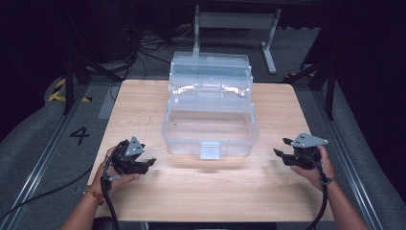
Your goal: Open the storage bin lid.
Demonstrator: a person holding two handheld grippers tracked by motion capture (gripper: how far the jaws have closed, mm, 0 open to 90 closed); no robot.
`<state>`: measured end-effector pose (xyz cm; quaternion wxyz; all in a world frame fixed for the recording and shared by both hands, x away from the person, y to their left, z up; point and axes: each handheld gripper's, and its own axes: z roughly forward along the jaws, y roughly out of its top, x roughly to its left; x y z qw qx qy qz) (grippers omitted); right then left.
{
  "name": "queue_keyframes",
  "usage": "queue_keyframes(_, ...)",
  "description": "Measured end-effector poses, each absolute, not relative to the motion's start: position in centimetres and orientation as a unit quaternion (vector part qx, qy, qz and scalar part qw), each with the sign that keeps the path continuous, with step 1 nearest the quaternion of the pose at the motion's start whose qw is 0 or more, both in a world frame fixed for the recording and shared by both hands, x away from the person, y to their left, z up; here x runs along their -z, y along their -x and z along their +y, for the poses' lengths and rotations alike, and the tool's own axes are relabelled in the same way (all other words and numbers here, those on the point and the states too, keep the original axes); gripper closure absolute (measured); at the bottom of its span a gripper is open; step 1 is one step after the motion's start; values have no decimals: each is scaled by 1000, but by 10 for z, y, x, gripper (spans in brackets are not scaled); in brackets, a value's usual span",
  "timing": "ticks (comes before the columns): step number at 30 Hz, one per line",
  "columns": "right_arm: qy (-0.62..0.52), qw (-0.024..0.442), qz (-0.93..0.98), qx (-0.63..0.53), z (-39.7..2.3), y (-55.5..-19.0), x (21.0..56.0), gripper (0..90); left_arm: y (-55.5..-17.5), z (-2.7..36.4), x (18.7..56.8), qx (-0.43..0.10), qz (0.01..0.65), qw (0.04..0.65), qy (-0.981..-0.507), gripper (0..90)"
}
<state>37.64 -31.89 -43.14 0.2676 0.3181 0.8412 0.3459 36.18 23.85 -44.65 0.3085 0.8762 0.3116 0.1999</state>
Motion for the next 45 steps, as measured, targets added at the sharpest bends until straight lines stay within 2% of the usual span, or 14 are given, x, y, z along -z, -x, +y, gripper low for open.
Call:
queue_keyframes(13, -331, 260, 845, -329, -333, -355, 453, 332, -354, 251, 454, -187, 322, 304, -877, 308)
queue_keyframes(31, -395, 227, 817, -352, -364, -328, 482, 284, -346, 266, 470, -136, 345, 322, -871, 236)
queue_keyframes(34, -410, 220, 809, -359, -368, -326, 486, 273, -344, 266, 474, -139, 353, 315, -870, 221)
queue_keyframes(37, -416, 223, 806, -356, -370, -325, 486, 268, -343, 269, 479, -134, 359, 332, -862, 201)
queue_keyframes(40, -429, 204, 803, -360, -374, -328, 486, 256, -341, 272, 481, -133, 364, 347, -854, 183)
queue_keyframes(45, -437, 194, 800, -362, -375, -330, 486, 245, -340, 272, 481, -139, 365, 340, -855, 175)
